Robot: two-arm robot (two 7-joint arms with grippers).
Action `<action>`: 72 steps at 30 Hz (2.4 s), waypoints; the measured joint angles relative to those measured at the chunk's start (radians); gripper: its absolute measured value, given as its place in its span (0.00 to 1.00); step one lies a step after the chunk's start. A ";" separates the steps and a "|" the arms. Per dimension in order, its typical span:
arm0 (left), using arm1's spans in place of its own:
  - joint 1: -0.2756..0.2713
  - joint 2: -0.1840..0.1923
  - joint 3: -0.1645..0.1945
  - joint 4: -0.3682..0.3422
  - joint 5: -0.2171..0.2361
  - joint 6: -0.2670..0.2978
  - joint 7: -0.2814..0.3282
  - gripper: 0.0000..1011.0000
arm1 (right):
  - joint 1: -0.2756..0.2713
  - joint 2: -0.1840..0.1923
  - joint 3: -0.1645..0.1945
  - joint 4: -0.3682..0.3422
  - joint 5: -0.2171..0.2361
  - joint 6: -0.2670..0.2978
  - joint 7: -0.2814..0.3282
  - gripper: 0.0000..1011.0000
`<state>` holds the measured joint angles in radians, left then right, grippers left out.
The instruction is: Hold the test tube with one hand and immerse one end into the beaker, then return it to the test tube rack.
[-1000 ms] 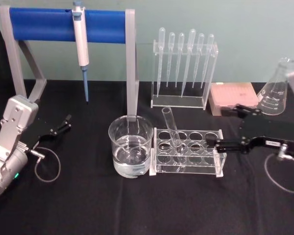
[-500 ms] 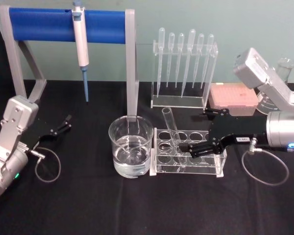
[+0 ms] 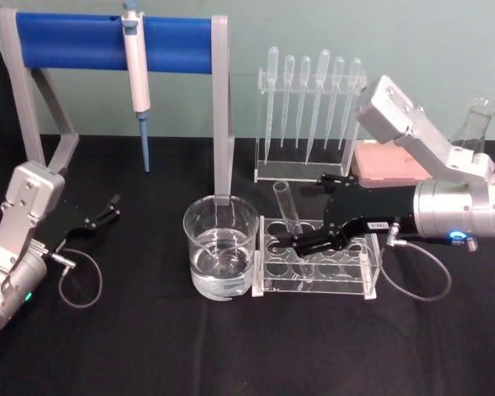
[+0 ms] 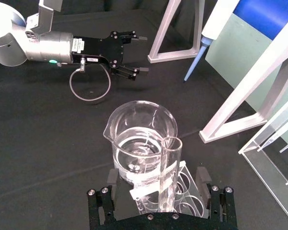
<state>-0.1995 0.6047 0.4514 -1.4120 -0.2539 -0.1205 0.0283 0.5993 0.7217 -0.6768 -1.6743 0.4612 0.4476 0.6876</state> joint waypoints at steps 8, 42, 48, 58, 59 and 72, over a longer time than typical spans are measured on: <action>0.000 0.000 0.000 0.000 0.000 0.000 0.000 0.99 | 0.010 -0.023 -0.015 0.019 -0.008 -0.003 -0.010 0.99; 0.000 0.000 0.000 0.000 0.000 0.000 0.000 0.99 | 0.006 -0.016 -0.009 0.012 -0.004 -0.005 -0.009 0.34; 0.000 0.000 0.000 0.000 0.000 0.000 0.000 0.99 | 0.006 -0.015 -0.008 0.012 -0.004 -0.005 -0.009 0.22; 0.000 0.000 0.000 0.000 0.000 0.000 0.000 0.99 | 0.006 -0.015 -0.008 0.012 -0.004 -0.005 -0.009 0.22; 0.000 0.000 0.000 0.000 0.000 0.000 0.000 0.99 | 0.006 -0.015 -0.008 0.012 -0.004 -0.005 -0.009 0.22; 0.000 0.000 0.000 0.000 0.000 0.000 0.000 0.99 | -0.093 0.029 0.111 -0.041 0.135 -0.051 -0.058 0.22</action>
<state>-0.1995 0.6047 0.4514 -1.4120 -0.2539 -0.1205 0.0283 0.5061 0.7506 -0.5656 -1.7152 0.5963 0.3969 0.6292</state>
